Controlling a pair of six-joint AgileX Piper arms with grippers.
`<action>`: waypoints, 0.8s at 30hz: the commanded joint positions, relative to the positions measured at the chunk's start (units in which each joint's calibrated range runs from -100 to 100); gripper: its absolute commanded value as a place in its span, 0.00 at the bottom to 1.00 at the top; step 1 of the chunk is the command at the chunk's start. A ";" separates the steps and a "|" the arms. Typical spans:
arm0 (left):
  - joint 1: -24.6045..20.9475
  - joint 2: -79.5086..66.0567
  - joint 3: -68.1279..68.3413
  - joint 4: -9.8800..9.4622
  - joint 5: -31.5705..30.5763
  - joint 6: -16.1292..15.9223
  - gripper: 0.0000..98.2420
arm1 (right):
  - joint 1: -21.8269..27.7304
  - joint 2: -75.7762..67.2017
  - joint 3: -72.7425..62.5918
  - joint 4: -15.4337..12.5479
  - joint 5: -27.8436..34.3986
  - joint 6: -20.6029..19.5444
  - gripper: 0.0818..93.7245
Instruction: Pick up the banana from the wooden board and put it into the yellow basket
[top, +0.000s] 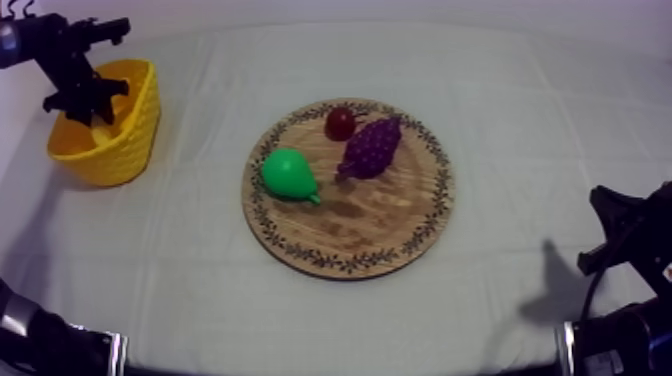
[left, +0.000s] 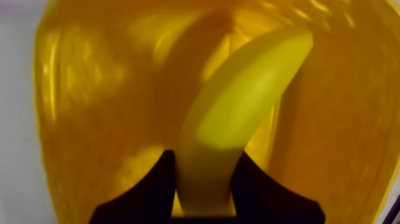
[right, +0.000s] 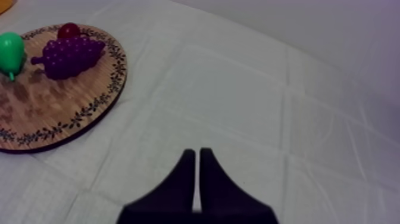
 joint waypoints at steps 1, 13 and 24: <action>-0.04 -0.07 0.48 0.16 -0.13 -0.08 0.36 | -0.03 -0.04 -0.03 -0.03 -0.02 -0.01 0.00; 0.27 -2.62 3.83 1.15 -4.05 -0.82 0.49 | -0.03 -0.04 -0.03 -0.03 -0.02 -0.01 0.00; 2.07 -16.08 13.20 2.57 -16.23 -2.66 0.13 | -0.03 -0.04 -0.03 -0.03 -0.02 -0.05 0.00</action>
